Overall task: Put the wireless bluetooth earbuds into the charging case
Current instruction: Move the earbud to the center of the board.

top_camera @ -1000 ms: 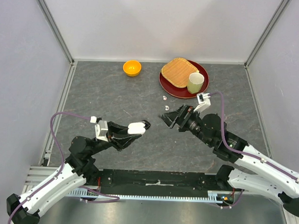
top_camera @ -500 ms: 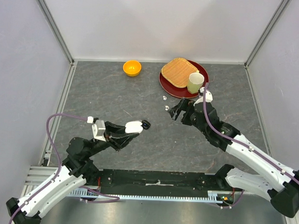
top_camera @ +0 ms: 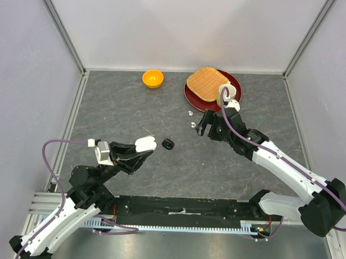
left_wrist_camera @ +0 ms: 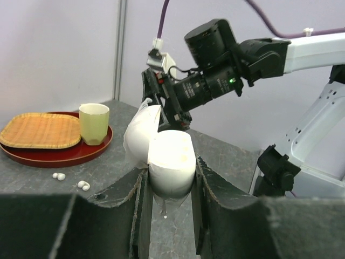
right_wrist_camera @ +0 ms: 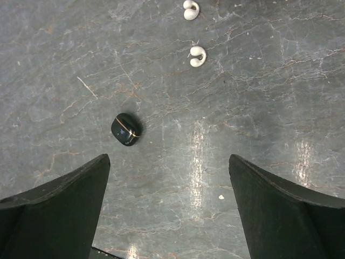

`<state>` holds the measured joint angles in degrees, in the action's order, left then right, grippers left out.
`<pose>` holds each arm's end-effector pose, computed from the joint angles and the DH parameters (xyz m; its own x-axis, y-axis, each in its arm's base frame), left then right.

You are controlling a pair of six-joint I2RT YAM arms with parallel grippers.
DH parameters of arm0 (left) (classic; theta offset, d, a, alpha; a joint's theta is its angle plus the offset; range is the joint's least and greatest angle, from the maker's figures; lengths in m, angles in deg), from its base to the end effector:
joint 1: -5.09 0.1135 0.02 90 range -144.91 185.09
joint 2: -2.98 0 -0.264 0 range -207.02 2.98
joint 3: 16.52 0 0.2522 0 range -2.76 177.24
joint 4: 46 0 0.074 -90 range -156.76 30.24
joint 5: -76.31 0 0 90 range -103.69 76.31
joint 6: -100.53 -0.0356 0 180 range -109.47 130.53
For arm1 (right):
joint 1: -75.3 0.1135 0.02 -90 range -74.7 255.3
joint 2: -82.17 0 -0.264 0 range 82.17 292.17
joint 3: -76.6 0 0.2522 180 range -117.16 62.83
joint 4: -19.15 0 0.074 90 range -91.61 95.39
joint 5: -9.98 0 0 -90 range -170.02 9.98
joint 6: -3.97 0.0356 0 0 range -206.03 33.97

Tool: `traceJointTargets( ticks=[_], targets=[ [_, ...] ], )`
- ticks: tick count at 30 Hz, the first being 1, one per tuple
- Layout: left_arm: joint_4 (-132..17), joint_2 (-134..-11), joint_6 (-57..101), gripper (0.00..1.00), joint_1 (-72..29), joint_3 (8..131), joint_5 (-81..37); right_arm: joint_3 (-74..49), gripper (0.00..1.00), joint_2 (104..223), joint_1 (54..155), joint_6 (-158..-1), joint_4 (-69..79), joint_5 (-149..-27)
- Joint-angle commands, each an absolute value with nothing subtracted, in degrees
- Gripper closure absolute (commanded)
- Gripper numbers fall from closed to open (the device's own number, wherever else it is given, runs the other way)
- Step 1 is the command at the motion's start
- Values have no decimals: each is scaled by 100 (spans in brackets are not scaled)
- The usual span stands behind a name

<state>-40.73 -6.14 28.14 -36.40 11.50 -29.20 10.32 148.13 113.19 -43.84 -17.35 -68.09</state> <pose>0.0662 -0.0712 0.2814 0.0439 -0.4280 -0.9027 0.8754 0.4519 -0.1717 0.2038 0.1493 0.2918 -0.6603 0.3188 -0.6800 -0.0348 0.8915 0.4517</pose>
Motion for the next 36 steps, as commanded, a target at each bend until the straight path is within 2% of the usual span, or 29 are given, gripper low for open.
traceJointTargets(
  ticks=[1, 7, 14, 20, 23, 24, 28, 30, 31, 32, 36],
  targets=[
    [-4394, -177, 2996, 98, -3639, 1271, -2504, 518, 2, 15169, 11231, -4718, -1860, -7166],
    [-5079, 193, 2741, 98, -3648, 1429, -2389, 457, 2, 15494, 11117, -4824, -1632, -7131],
    [-5062, 88, 2521, 98, -3648, 1482, -2354, 228, 2, 16048, 10818, -4929, -1641, -7447],
    [-5001, -115, 2442, 98, -3648, 1525, -2450, 158, 15, 16399, 10458, -5166, -1632, -7869],
    [-5001, -124, 2451, 98, -3639, 1526, -2512, 131, 27, 16602, 10282, -5289, -1632, -7984],
    [-5009, -115, 2460, 98, -3648, 1526, -2495, 96, 35, 16637, 10221, -5316, -1632, -8141],
    [-5027, -62, 2477, 98, -3648, 1526, -2503, 35, 43, 16804, 10106, -5360, -1632, -8186],
    [-5044, -27, 2469, 98, -3648, 1517, -2468, -9, 37, 16839, 10027, -5316, -1640, -8221],
    [-5036, -10, 2460, 98, -3648, 1508, -2459, -27, 31, 16848, 9992, -5281, -1632, -8256],
    [-5036, 8, 2442, 98, -3639, 1534, -2424, -53, 20, 16866, 9965, -5159, -1632, -8344],
    [-5132, 17, 2328, 98, -3648, 1701, -2450, -456, 4, 16980, 9799, -5148, -1632, -8546]
  ],
)
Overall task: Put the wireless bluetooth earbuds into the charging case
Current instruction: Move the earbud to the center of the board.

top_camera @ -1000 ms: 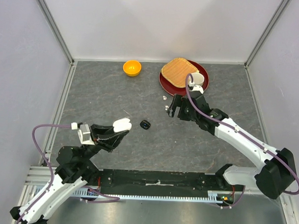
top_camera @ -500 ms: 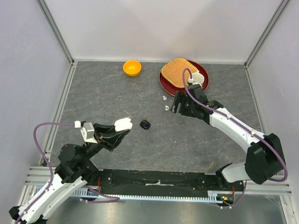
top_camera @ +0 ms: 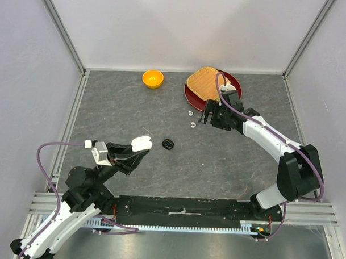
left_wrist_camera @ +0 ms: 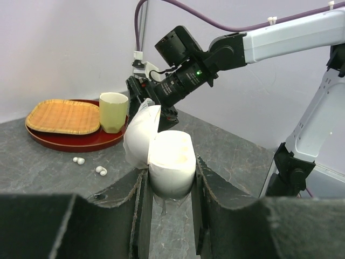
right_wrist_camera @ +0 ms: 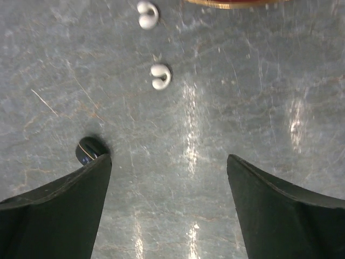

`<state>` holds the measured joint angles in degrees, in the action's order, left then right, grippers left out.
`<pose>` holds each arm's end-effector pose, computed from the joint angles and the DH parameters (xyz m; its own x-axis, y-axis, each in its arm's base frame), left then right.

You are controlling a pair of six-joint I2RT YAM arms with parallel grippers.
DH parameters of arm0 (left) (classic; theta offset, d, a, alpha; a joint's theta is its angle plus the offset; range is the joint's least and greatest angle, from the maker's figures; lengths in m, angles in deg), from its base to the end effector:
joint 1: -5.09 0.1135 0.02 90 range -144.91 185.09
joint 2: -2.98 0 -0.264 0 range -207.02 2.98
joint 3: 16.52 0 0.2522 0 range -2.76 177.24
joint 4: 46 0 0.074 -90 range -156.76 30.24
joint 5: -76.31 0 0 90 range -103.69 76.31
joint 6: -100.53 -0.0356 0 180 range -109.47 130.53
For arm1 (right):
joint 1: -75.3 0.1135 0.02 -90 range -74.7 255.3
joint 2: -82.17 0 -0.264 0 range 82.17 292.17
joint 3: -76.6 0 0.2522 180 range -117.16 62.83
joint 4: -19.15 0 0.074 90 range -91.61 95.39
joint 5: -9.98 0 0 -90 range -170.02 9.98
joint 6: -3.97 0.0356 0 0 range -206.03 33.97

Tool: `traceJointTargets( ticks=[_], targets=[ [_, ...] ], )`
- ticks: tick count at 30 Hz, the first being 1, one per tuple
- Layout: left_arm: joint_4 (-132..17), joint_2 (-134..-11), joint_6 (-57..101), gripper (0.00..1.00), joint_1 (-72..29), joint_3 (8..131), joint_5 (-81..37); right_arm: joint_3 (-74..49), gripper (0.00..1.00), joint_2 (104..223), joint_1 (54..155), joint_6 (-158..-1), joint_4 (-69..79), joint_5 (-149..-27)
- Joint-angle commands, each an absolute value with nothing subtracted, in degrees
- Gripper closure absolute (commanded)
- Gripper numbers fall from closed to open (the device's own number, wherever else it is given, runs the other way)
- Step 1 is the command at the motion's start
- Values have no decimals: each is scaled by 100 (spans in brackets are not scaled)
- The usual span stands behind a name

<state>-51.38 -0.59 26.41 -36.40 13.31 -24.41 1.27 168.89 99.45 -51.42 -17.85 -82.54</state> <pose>0.0589 -0.0609 0.2804 0.0431 -0.3970 -0.9168 0.8244 0.5326 -0.1919 0.2958 0.1343 0.2453 -0.8088 0.2592 -0.5279 0.0292 0.9142 0.4042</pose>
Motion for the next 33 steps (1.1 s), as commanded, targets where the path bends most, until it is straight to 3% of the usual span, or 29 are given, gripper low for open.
traceJointTargets(
  ticks=[1, 10, 19, 26, 33],
  targets=[
    [-5176, 26, 2319, 98, -3648, 1736, -2450, -536, 3, 17041, 9789, -5219, -1597, -8642],
    [-5422, 236, 2389, 98, -3639, 1851, -2363, -722, 2, 17103, 9561, -5773, -1421, -9054],
    [-5422, 254, 2512, 98, -3639, 1807, -2407, -133, 3, 17252, 9051, -5940, -1403, -9346],
    [-5440, 447, 2512, 98, -3639, 1754, -2442, 96, 21, 17446, 8928, -5975, -1394, -9557],
    [-5458, 518, 2512, 98, -3639, 1666, -2424, 219, 29, 17621, 8928, -6001, -1281, -9767]
  ],
)
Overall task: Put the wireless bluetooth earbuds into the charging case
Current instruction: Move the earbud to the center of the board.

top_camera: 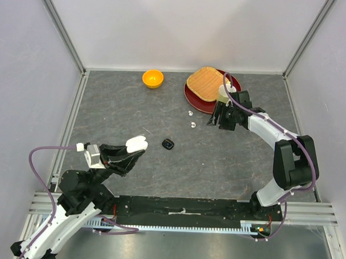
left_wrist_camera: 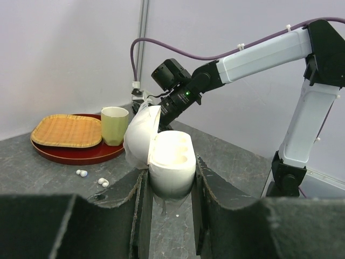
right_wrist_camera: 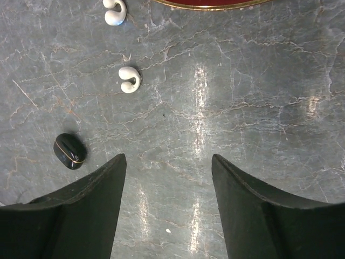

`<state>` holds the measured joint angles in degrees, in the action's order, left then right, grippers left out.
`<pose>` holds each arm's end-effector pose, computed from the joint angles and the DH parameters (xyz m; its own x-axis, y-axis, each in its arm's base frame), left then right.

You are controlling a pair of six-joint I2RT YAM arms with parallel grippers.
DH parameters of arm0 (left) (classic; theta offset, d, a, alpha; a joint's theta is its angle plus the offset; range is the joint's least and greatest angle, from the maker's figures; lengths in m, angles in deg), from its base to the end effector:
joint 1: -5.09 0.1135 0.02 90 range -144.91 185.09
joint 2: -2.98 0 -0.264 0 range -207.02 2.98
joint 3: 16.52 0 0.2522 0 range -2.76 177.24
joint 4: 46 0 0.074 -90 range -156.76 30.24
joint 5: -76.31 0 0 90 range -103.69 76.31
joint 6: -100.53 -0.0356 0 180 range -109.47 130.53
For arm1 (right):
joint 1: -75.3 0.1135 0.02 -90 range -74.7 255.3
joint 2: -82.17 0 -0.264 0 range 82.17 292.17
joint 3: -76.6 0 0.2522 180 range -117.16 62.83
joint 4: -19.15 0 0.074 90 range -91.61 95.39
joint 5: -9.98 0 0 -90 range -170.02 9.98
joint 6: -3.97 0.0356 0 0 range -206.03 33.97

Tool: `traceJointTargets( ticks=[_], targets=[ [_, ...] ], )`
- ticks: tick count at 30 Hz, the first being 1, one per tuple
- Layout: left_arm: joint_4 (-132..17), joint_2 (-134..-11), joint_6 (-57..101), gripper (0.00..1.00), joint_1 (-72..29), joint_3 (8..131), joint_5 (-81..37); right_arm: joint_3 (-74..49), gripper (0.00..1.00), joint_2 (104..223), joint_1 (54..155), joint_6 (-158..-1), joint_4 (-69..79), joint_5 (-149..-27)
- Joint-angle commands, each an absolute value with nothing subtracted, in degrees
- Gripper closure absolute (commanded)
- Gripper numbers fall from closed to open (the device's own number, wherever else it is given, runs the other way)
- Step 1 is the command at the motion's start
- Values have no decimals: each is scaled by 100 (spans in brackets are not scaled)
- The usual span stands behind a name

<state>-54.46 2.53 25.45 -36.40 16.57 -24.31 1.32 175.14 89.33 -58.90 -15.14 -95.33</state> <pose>0.0464 -0.0498 0.2962 0.0964 -0.4231 -0.9009 0.8299 0.5339 -0.1619 0.3282 0.0917 0.2152 -0.8588 0.2388 -0.4533 0.0000 0.8848 0.4660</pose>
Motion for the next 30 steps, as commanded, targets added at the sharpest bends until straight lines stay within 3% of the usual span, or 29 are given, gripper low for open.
traceJointTargets(
  ticks=[1, 7, 30],
  targets=[
    [-5458, 509, 2504, 98, -3648, 1666, -2415, 158, 35, 17674, 8928, -6028, -1254, -9838],
    [-5449, 500, 2486, 98, -3648, 1631, -2371, -273, 43, 18333, 8954, -5809, -1166, -10287],
    [-5554, 544, 2442, 98, -3648, 1587, -2301, -378, 50, 19406, 9253, -4841, 161, -10612]
  ],
)
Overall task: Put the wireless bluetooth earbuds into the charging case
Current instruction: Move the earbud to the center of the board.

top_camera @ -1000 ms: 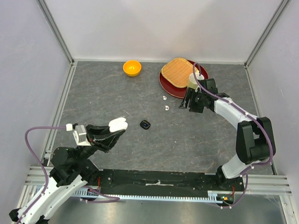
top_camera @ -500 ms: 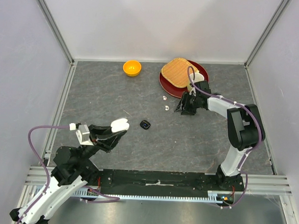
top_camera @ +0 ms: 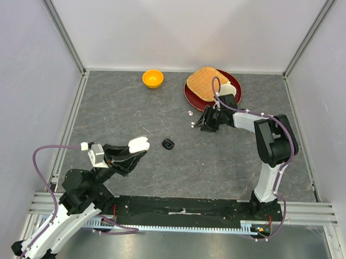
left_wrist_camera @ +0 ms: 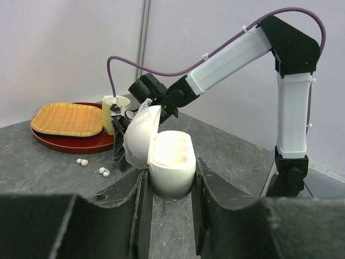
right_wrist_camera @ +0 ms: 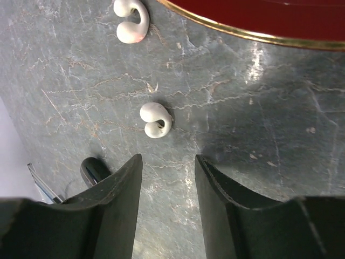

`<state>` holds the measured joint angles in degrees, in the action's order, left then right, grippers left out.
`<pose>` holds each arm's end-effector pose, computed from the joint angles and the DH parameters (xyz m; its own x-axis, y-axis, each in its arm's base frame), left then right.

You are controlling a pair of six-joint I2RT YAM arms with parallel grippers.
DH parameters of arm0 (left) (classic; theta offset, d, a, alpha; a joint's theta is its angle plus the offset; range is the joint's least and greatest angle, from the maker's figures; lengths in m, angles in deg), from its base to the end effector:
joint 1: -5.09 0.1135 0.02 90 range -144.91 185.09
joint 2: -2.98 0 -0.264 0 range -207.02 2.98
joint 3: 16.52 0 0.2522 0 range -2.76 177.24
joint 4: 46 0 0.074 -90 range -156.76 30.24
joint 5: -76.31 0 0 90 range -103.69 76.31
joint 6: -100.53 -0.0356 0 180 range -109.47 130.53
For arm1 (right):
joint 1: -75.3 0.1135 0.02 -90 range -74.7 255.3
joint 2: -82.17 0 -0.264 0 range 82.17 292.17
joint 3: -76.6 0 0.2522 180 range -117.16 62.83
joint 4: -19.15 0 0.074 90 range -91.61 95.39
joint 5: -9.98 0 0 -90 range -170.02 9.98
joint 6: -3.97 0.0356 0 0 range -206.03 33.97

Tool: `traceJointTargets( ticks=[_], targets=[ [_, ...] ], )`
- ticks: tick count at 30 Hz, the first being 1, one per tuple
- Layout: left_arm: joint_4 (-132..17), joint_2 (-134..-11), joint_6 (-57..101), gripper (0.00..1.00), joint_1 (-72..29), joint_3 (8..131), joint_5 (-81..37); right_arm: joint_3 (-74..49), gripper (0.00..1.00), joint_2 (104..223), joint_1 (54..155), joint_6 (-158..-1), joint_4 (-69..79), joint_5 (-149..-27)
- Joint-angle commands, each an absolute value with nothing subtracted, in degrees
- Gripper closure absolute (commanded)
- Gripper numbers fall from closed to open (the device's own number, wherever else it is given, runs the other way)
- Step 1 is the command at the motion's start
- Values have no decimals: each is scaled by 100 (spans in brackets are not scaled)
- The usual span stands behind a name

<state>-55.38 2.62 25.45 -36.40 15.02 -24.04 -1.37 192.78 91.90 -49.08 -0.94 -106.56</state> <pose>0.0504 -0.0532 0.2862 0.0688 -0.3990 -0.9144 0.8221 0.5419 -0.1746 0.3686 0.1265 0.1403 -0.9190 0.2872 -0.2702 0.0469 0.7600 0.6482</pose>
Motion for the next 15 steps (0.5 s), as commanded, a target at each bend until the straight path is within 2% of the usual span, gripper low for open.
traceJointTargets(
  ticks=[1, 15],
  targets=[
    [-5563, 553, 2442, 98, -3639, 1596, -2310, -387, 50, 19449, 9253, -4833, 161, -10595],
    [-5713, 580, 2425, 98, -3648, 1657, -2284, -414, 56, 19705, 9253, -4815, 214, -10498]
  ],
)
